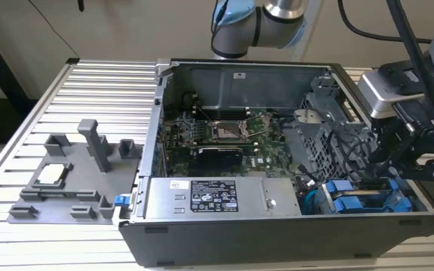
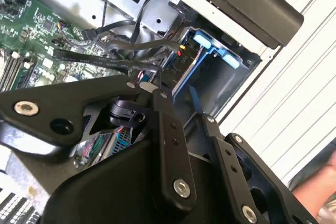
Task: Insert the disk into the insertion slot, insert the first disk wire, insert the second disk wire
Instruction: 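Insert the second disk wire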
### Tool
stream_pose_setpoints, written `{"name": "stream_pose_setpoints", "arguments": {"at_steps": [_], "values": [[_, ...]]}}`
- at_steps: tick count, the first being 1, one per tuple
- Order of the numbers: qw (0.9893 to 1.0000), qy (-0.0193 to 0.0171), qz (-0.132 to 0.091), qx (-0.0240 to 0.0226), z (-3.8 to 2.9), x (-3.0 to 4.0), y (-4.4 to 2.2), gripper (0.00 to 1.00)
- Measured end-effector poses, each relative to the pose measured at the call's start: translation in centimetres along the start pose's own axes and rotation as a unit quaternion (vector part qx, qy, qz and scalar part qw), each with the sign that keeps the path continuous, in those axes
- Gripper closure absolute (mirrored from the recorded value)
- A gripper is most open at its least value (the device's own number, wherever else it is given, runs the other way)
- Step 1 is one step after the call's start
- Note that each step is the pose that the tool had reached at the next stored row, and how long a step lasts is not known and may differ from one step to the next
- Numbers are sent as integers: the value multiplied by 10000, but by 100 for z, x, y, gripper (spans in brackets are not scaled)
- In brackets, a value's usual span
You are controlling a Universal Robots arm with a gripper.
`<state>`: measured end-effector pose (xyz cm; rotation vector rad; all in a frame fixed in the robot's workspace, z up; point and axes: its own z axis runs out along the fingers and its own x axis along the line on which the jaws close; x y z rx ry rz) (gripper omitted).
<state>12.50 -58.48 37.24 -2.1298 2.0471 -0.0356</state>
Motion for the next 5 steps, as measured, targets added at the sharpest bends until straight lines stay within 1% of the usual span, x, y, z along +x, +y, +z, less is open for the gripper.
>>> {"name": "stream_pose_setpoints", "arguments": {"at_steps": [5], "values": [[10000, -1, 0, 0, -1, 0, 0, 70]]}}
